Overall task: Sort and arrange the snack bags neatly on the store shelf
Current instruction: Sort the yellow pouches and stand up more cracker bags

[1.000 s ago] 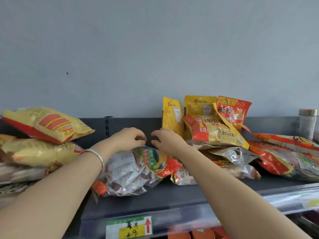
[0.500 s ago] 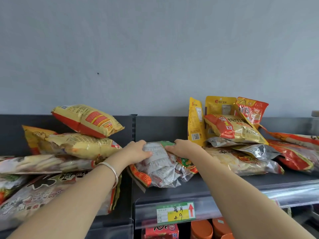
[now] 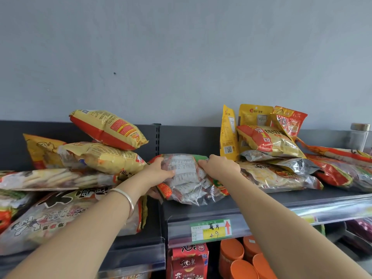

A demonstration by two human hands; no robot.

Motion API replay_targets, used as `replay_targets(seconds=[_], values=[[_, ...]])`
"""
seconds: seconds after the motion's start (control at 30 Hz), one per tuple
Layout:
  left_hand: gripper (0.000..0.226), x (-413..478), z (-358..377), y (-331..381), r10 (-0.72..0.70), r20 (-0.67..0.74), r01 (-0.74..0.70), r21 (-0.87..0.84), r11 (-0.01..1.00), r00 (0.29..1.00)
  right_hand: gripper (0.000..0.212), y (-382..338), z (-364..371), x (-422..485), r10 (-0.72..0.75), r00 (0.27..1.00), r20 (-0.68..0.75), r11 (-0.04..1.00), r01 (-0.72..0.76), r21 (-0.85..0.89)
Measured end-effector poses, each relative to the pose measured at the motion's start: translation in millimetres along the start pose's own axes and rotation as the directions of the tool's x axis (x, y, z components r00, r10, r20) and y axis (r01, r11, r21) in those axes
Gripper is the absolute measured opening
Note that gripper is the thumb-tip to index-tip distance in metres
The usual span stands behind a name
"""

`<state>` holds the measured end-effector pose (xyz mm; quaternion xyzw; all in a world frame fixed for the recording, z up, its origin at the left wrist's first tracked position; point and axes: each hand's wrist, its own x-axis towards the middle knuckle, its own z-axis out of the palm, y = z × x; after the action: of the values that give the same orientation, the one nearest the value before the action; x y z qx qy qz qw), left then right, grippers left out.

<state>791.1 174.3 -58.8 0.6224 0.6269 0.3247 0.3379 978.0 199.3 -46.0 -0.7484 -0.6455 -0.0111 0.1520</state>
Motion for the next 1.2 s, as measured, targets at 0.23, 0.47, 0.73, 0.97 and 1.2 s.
replay_targets(seconds=[0.23, 0.47, 0.73, 0.97, 1.2], values=[[0.069, -2.0, 4.3, 11.2, 0.046, -0.147, -0.065, -0.129, 0.989, 0.988, 0.057, 7.1, 2.3, 0.8, -0.2, 0.98, -0.01, 0.974, 0.2, 0.102], [0.05, -0.7, 6.7, 54.9, 0.041, -0.382, -0.184, -0.347, 0.92, 0.923, 0.101, 35.6, -26.8, -2.8, -0.526, 0.824, 0.211, 0.788, 0.38, 0.484], [0.013, -21.4, 16.9, 115.1, 0.104, -0.175, -0.203, -0.831, 0.517, 0.979, 0.085, 45.9, -23.6, -13.0, -0.411, 0.892, -0.188, 0.868, 0.446, 0.218], [0.035, -7.4, 24.7, 107.3, 0.187, -0.142, -0.234, -0.654, 0.72, 0.972, 0.057, 63.3, -37.6, 6.2, -0.146, 0.936, -0.319, 0.762, 0.312, 0.568], [0.053, -2.3, 46.3, 106.7, 0.165, -0.05, -0.167, -0.513, 0.842, 0.985, 0.045, 89.2, -48.1, 20.1, 0.184, 0.945, -0.272, 0.398, 0.182, 0.899]])
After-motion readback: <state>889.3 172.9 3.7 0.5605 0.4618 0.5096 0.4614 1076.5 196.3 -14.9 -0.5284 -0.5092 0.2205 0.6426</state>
